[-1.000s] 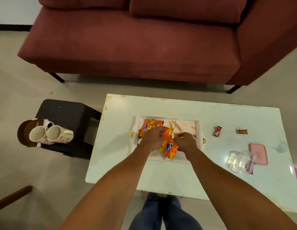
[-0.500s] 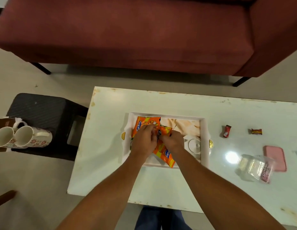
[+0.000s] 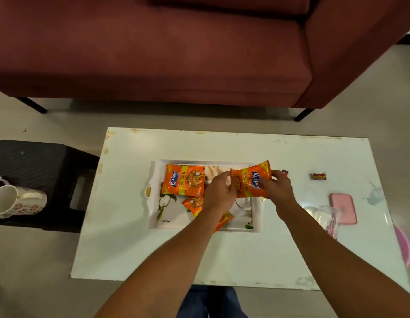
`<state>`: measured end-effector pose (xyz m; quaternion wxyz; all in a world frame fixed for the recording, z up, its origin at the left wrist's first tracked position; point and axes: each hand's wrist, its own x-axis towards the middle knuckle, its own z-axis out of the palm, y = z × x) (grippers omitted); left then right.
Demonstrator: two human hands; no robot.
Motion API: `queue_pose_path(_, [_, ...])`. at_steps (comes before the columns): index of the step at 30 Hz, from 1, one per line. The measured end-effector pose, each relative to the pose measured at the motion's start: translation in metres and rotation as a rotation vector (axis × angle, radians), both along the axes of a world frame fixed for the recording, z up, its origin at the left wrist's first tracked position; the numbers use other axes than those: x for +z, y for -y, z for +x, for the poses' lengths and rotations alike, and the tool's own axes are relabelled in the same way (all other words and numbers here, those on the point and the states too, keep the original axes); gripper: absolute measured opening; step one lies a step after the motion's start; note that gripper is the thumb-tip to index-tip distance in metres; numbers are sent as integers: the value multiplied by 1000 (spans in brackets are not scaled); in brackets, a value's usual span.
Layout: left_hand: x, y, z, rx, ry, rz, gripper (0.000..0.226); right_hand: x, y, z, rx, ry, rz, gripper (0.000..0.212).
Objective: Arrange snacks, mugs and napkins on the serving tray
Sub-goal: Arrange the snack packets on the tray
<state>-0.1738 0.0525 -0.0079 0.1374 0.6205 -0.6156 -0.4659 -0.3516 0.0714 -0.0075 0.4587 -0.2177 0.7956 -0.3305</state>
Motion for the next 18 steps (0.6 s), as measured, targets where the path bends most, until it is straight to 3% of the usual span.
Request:
queue_pose_path(5, [-23, -5, -30, -36, -75, 91, 30, -27, -1, -18, -50, 115, -27, 34])
queue_pose_path(9, [-38, 0, -37, -41, -77, 92, 32, -45, 2, -17, -4, 83, -19, 34])
queue_pose_path(18, [-54, 2, -47, -137, -29, 95, 40, -60, 8, -7, 61, -239, -35, 49])
